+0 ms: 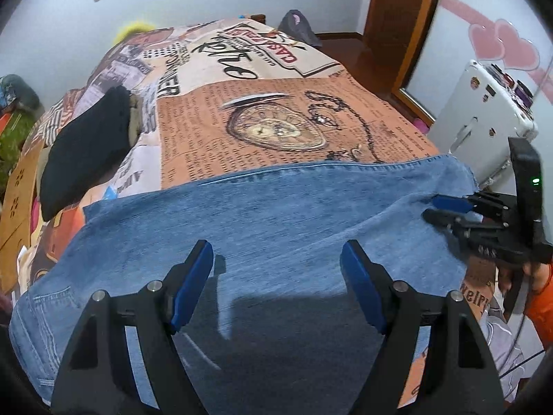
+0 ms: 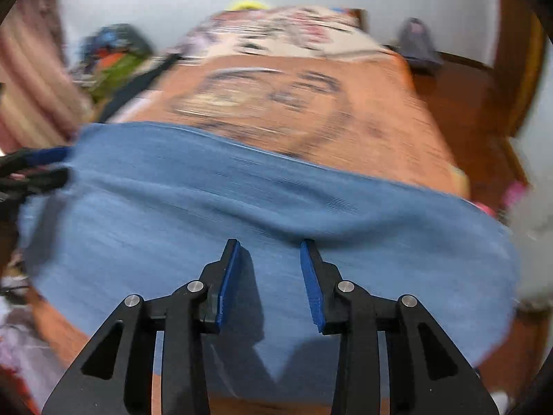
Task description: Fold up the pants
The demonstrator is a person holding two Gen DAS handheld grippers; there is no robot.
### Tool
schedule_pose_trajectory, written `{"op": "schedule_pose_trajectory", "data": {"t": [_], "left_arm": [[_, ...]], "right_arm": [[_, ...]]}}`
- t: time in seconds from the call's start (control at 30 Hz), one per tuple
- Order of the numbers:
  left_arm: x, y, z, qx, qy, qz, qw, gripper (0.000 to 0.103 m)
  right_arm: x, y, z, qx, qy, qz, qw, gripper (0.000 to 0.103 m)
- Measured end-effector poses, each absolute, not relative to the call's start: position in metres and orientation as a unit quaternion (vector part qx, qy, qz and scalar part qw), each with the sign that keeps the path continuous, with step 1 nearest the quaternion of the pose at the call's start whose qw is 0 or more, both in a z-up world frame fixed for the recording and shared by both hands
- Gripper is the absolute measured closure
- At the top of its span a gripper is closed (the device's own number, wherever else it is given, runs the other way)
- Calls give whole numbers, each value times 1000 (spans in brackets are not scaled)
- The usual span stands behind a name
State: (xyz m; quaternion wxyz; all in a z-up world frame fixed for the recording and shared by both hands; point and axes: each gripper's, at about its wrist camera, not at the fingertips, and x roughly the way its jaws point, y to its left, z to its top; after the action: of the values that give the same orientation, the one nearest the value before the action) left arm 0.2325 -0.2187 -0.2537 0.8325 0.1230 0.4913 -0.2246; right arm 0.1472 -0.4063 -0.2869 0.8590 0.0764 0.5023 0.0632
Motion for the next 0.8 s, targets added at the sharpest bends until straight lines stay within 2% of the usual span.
{"op": "schedule_pose_trajectory", "data": {"t": [0.03,0.13,0.27,0.3,0.33,0.37,0.43,0.53,0.63,0.8], "left_arm": [[232,-222,-254,124,491,-228,832,26],[230,-231,-256,124,494,-238,827,26],[220,-245,-260,138,488,-248,825,24],[215,-250,-261,150,481,-248,828,23],[213,-255,-262,157,477,-249,828,22],[210,-259,-262,164,474,-252,828,22],[208,-266,-260,174,469,-263,825,22],[212,-281,-252,194,459,-283,820,22],[225,-298,-250,219,456,-299,809,22],[263,-314,-266,247,495,-309,774,23]], "right_arm": [[144,-419,-290,79,504,51,859,74],[133,-449,-290,85,511,15,855,98],[125,-470,-286,80,513,-32,854,99],[119,-476,-286,72,513,-49,854,98],[116,-478,-286,65,514,-67,853,91],[111,-484,-285,60,513,-91,851,78],[105,-494,-282,68,508,-112,852,69],[87,-510,-275,98,498,-126,852,69],[68,-523,-270,126,483,-143,855,60],[39,-526,-265,196,458,-153,853,57]]}}
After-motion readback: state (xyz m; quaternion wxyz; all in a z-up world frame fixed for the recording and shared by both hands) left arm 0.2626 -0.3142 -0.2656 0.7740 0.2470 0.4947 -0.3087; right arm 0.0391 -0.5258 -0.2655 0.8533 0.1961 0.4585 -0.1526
